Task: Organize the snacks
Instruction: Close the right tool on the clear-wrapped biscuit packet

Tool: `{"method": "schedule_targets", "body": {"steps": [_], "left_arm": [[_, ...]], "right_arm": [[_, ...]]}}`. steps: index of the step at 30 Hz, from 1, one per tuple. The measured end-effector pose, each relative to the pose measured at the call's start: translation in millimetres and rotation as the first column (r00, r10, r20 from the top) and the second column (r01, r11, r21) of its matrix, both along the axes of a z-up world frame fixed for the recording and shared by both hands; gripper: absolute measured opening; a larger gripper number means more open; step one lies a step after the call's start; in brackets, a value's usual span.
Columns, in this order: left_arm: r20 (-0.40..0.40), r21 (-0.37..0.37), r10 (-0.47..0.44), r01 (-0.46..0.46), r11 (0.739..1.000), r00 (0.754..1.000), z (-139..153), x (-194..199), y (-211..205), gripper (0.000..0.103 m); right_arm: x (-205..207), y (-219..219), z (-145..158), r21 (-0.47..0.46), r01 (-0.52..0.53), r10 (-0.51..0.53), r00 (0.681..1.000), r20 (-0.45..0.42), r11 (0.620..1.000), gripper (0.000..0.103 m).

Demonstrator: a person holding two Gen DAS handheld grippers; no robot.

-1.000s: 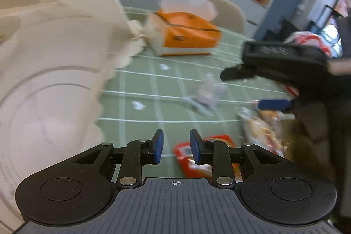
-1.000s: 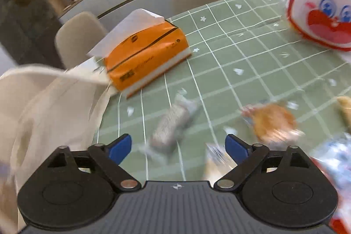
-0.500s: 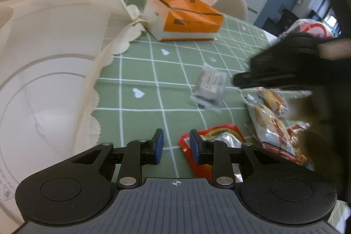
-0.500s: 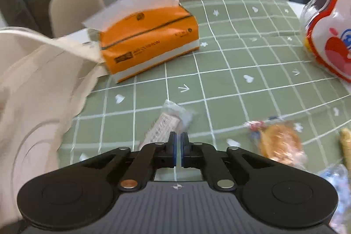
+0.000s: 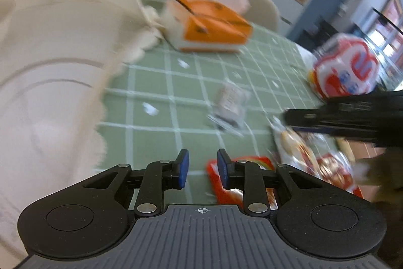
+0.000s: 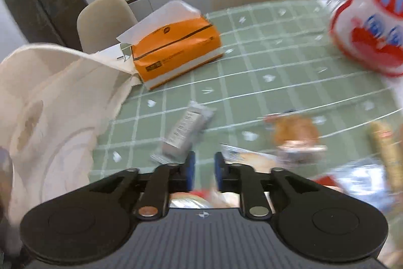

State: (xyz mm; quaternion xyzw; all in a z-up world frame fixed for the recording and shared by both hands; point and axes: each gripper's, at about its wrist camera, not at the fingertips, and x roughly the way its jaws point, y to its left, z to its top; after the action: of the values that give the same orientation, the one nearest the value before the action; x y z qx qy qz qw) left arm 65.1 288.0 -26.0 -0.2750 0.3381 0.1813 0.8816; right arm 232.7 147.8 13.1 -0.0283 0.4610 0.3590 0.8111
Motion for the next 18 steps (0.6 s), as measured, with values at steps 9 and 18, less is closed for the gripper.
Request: {"method": "schedule_targets", "body": {"steps": [9,18], "left_arm": [[-0.059,0.015,0.027,-0.026,1.000,0.998,-5.2,2.6,13.0,0.029],[-0.055,0.010,0.052,-0.051,0.999,0.997,-4.1,-1.0,19.7,0.029]], "right_arm": [[16.1,81.2,-40.7,-0.062,0.164,-0.163,0.986,0.019,0.984,0.061],[-9.2,94.8,-37.1,-0.230,0.037,-0.004,0.990,0.140,0.973,0.039]]}}
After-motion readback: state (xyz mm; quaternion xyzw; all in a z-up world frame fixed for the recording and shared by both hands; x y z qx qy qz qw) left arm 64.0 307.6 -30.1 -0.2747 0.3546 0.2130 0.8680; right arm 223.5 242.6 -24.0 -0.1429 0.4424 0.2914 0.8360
